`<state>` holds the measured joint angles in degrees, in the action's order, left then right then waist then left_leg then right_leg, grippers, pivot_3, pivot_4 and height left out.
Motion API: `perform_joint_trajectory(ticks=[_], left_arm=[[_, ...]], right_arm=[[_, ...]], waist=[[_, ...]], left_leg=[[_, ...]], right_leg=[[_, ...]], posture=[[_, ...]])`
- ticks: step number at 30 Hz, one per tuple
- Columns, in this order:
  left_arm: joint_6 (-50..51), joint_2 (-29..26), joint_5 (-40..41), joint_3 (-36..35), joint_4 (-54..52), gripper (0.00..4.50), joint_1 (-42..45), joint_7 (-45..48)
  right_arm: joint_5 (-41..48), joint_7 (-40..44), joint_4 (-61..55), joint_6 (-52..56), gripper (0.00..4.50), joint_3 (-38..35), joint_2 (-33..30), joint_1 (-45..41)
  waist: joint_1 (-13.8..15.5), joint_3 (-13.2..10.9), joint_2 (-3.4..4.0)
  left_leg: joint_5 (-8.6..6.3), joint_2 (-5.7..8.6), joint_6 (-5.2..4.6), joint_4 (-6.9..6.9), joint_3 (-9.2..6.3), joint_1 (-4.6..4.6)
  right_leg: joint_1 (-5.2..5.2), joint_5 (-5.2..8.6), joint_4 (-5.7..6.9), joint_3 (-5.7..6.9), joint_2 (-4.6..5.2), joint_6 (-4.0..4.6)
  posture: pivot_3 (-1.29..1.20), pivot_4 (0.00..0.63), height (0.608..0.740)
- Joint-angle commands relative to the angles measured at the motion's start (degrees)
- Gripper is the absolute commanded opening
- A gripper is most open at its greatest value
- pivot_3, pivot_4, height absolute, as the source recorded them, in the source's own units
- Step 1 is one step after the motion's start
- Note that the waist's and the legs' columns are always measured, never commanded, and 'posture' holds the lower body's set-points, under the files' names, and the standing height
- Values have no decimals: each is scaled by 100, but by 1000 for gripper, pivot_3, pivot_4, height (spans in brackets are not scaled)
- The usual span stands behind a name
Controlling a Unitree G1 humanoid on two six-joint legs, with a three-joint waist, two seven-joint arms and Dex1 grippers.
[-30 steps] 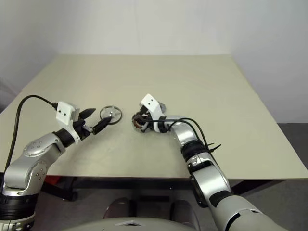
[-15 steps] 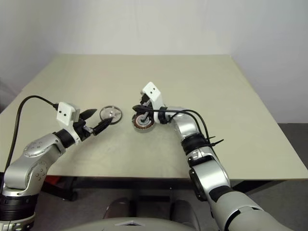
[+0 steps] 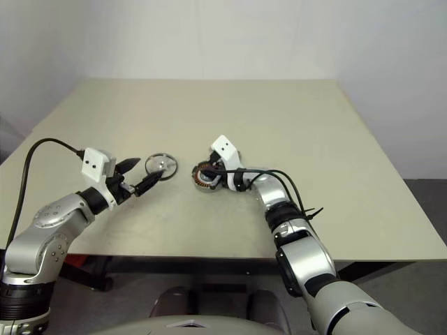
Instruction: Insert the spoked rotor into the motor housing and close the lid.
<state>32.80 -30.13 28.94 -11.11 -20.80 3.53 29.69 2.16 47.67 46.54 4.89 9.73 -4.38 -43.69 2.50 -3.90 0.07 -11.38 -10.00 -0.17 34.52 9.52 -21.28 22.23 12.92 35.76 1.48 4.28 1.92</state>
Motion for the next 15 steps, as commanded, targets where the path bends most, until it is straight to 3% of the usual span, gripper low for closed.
perform_joint_trajectory(ticks=[1,15], left_arm=[[-43,-80,21,-128,-217,4500,50,6],[-3,-22,17,-257,36,4500,28,-110]], right_arm=[[73,22,-143,-103,11,-97,-23,-150],[404,5,-1161,221,11,-334,-41,-292]], waist=[[1,0,0],[1,0,0]], left_leg=[[0,0,0,0,0,0],[0,0,0,0,0,-6]], right_leg=[[0,0,0,0,0,0],[5,0,-2,0,-1,0]], posture=[[0,0,740],[0,0,740]])
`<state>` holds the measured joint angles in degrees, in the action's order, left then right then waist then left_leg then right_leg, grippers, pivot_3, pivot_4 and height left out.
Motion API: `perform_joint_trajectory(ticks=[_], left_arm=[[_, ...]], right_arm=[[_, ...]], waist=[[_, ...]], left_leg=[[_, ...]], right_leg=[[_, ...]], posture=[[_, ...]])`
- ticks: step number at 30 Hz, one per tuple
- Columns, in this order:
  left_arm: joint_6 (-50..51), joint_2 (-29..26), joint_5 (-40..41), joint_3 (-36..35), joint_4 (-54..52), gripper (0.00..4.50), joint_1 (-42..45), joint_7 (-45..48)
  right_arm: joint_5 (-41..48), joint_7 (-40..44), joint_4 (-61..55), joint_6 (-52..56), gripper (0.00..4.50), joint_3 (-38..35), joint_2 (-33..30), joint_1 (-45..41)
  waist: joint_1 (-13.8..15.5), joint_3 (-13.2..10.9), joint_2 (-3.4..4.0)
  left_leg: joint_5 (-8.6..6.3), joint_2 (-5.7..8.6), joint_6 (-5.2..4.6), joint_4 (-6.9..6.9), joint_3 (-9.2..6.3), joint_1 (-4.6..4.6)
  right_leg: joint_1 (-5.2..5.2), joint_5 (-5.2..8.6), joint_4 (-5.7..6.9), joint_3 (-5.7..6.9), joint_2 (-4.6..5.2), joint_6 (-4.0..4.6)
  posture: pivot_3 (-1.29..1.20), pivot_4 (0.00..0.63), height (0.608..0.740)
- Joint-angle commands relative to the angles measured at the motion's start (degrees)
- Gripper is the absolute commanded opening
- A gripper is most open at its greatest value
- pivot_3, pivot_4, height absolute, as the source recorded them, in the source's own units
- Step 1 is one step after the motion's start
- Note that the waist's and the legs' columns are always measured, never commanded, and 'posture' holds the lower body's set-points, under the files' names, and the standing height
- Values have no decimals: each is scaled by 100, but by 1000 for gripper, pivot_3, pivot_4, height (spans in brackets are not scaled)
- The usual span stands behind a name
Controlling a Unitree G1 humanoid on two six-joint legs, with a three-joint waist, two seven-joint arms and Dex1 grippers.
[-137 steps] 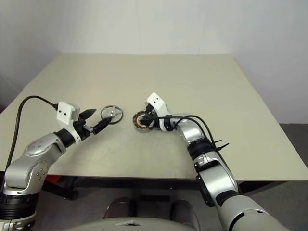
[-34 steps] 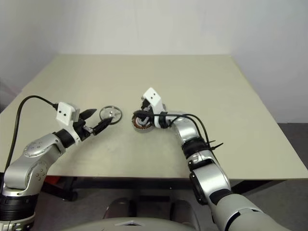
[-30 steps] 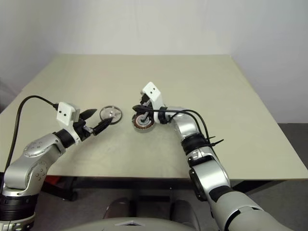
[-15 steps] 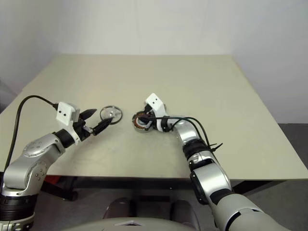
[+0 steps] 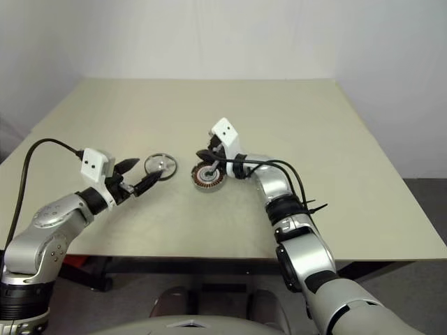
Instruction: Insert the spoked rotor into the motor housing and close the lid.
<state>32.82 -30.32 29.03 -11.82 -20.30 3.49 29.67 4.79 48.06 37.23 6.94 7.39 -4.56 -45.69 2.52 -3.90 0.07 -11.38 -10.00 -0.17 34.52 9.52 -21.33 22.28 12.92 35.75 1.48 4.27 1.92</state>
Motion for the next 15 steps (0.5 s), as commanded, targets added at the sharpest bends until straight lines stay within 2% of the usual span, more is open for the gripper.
perform_joint_trajectory(ticks=[1,11,15], left_arm=[[14,40,-8,-206,32,4500,33,-187],[585,404,23,-486,692,4500,224,-1029],[896,695,311,-611,732,4500,341,-1206]], right_arm=[[133,-52,-223,14,11,-111,-43,-87],[181,-117,-360,125,11,-173,-152,-11],[227,-100,-549,244,11,-192,-205,72]], waist=[[2,0,0],[6,0,-1],[13,-1,-3]], left_leg=[[0,0,0,0,0,0],[0,1,0,0,0,-3],[0,1,0,0,0,-4]], right_leg=[[0,0,0,0,0,0],[0,0,-1,0,0,0],[0,0,-3,0,0,0]], posture=[[0,0,740],[0,0,740],[0,0,740]])
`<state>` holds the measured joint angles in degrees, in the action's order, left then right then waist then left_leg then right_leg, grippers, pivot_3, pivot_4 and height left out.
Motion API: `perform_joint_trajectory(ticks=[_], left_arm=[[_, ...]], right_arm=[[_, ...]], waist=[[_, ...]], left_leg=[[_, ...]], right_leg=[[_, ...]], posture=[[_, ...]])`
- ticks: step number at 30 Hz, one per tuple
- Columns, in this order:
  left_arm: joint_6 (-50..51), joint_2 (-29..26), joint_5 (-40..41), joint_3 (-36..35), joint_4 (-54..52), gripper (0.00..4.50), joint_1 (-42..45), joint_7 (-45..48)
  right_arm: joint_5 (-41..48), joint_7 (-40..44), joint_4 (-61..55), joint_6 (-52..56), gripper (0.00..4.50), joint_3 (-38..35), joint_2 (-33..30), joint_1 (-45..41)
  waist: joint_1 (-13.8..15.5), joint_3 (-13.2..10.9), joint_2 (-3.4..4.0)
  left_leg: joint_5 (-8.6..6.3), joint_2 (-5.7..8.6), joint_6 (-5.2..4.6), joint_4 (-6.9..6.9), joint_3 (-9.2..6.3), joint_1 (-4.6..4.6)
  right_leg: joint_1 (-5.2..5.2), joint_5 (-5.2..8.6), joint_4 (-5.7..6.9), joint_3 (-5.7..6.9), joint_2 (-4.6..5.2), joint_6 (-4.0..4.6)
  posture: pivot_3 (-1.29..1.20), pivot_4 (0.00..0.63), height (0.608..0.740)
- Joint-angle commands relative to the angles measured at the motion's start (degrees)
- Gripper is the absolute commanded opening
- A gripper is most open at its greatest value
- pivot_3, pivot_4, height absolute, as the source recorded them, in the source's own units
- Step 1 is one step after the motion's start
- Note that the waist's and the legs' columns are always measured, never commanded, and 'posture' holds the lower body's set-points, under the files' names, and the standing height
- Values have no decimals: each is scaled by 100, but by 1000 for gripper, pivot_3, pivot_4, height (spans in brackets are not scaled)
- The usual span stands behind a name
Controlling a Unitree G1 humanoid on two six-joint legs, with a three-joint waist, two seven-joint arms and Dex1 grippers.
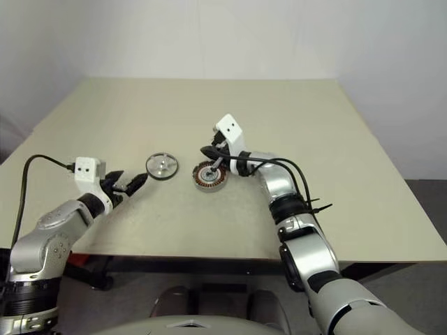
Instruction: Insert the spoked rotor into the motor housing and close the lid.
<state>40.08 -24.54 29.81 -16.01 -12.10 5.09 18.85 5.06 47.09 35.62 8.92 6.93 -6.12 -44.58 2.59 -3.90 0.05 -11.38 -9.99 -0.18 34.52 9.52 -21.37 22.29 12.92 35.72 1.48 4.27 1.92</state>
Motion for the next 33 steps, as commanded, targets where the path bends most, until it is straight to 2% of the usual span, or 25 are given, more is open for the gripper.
perform_joint_trajectory(ticks=[1,8,17,26,33], left_arm=[[268,218,336,-229,-82,4500,230,-187],[778,652,642,-638,324,4500,795,-869],[1479,786,872,-938,645,4500,1196,-1410],[1982,978,1242,-1029,691,4500,1314,-1447],[1758,1139,1377,-1138,846,4500,1569,-1417]], right_arm=[[209,-5,-439,75,11,-144,-63,-17],[328,-103,-666,235,11,-209,-183,-9],[605,-250,-981,514,11,-487,-277,-163],[1084,611,-1754,1105,11,-362,-602,304],[1147,756,-1948,1209,11,-365,-752,521]], waist=[[7,0,-1],[8,-1,-2],[11,-1,-4],[86,-2,-7],[146,-3,-9]], left_leg=[[0,1,0,0,0,-1],[1,0,1,0,-1,0],[0,2,-1,0,-1,-5],[0,1,-3,0,-3,-8],[0,1,-2,0,-3,-8]], right_leg=[[0,0,0,0,0,0],[-1,0,1,0,0,0],[2,0,-4,1,0,0],[0,0,-8,4,0,0],[1,0,-8,5,0,0]], posture=[[0,0,740],[0,0,740],[0,0,740],[0,0,740],[0,0,740]])
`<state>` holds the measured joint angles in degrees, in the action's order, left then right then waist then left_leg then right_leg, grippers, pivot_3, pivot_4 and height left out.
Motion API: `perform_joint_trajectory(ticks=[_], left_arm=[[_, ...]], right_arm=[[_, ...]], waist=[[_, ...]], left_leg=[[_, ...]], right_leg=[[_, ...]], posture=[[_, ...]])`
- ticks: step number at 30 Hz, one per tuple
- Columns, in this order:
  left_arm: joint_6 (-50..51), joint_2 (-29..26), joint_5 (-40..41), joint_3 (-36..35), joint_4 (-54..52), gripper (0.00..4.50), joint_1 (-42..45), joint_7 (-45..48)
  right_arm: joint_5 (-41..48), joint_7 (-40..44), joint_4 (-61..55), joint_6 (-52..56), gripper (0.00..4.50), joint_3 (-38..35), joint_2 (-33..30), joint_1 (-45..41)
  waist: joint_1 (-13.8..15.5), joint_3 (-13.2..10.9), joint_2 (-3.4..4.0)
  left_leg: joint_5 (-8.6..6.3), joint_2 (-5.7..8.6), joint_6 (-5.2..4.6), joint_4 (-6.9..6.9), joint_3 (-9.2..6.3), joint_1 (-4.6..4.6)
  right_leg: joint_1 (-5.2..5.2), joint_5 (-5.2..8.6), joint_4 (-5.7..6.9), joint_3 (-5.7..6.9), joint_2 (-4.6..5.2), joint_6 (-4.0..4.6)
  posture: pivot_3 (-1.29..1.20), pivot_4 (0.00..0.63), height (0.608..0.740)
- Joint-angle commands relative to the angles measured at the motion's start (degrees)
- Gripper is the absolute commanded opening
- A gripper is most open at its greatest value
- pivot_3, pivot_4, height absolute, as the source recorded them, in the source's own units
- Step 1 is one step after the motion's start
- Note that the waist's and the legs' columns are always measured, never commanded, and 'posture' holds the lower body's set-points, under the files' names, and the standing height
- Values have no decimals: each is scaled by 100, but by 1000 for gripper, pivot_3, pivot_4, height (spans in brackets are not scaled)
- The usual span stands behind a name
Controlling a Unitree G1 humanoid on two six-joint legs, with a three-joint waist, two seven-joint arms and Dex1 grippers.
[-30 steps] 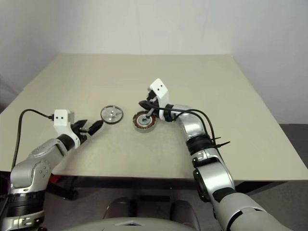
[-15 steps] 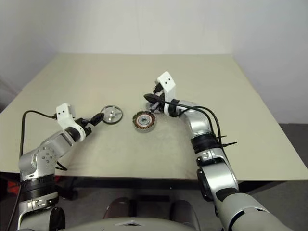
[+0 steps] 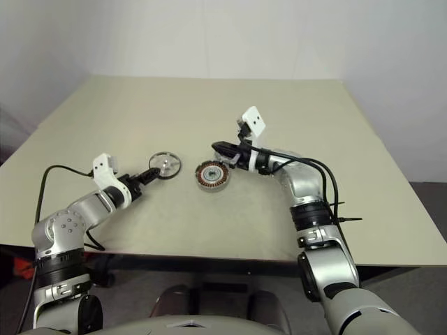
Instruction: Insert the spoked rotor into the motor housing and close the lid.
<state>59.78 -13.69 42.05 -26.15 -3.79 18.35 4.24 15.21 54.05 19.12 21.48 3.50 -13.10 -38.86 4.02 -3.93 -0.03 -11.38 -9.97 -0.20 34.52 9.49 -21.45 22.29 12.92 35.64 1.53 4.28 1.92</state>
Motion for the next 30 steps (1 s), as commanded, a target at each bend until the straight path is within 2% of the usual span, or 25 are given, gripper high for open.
perform_joint_trajectory(ticks=[1,16,29,30], left_arm=[[-256,81,159,-149,50,4500,280,42],[-575,176,-20,-165,713,4500,510,-179],[-734,370,-23,56,1008,4500,696,18],[-733,364,-21,64,1003,4295,693,25]], right_arm=[[132,59,-292,-49,11,-18,-62,-44],[189,36,-354,-42,11,-84,-189,-43],[147,-38,-365,-106,11,-27,-159,-36],[140,-45,-363,-116,2,-24,-160,-31]], waist=[[6,0,-1],[9,-1,-3],[38,-2,-3],[38,-2,-3]], left_leg=[[0,0,0,0,0,0],[0,1,-2,0,-1,-11],[2,1,1,0,-2,-10],[1,1,1,0,-2,-10]], right_leg=[[-1,0,0,0,0,0],[5,0,-7,3,1,0],[3,0,-9,4,1,0],[3,0,-9,4,1,0]], posture=[[0,0,740],[0,0,740],[0,0,740],[0,0,740]])
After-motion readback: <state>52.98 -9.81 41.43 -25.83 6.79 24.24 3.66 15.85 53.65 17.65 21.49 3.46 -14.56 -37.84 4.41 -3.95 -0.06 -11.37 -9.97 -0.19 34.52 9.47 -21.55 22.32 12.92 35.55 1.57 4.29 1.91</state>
